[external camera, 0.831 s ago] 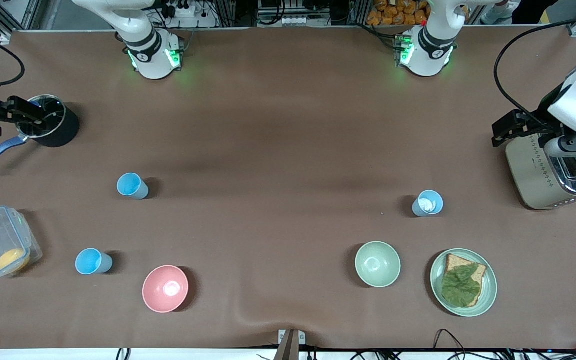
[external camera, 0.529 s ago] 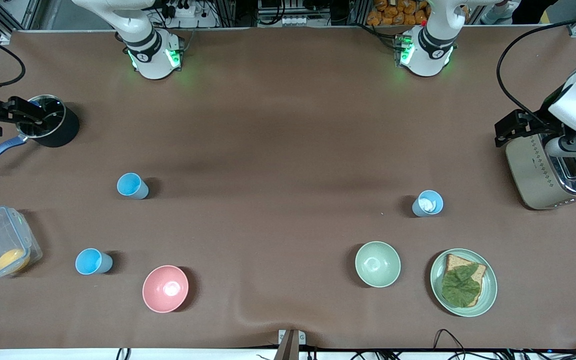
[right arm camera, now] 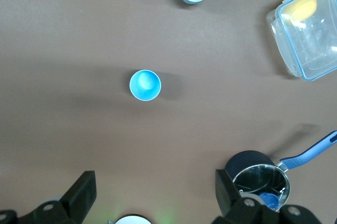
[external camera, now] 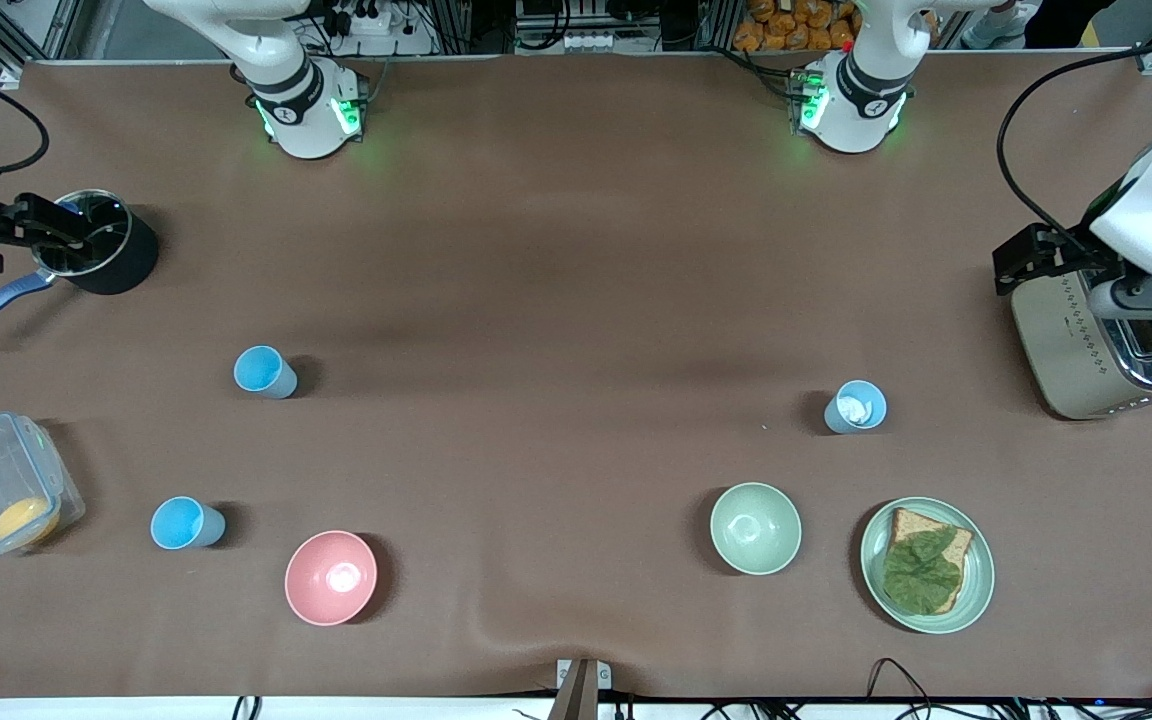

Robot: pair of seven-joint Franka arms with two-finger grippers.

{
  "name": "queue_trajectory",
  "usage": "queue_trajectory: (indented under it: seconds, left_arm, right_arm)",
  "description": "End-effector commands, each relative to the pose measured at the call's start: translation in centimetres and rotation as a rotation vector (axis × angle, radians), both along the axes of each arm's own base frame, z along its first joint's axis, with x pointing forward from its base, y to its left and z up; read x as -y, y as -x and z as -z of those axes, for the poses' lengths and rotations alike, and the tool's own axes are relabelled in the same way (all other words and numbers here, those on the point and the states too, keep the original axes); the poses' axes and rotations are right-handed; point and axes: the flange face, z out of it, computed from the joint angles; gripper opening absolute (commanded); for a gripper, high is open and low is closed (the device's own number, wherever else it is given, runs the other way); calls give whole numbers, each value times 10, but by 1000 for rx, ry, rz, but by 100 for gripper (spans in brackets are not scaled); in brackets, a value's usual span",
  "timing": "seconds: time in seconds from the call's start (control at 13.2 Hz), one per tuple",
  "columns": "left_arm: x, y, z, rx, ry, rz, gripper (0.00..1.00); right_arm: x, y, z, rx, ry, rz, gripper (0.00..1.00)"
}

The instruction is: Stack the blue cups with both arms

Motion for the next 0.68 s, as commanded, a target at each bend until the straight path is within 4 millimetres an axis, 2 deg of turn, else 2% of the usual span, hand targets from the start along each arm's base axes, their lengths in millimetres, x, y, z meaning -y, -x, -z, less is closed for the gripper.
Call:
queue_trajectory:
  seconds: [0.0, 0.15, 0.45, 0.53, 0.6]
  left_arm:
    - [0, -6, 16, -23, -13, 16, 100]
    - [-3, -10, 43, -25, -12, 12, 100]
    - [-37, -15, 109, -5, -5, -31, 100]
    - [-37, -16, 123, 4, -3, -28, 100]
    - [-37, -16, 146, 13, 0, -25, 100]
  right_arm:
    - [20, -5, -8, 16, 11, -21, 100]
    - [25, -8, -5, 9, -2, -84, 100]
    - [26, -10, 16, -62, -8, -88, 100]
    - [31, -10, 22, -82, -10, -83, 100]
    - [41, -12, 30, -97, -15, -68, 100]
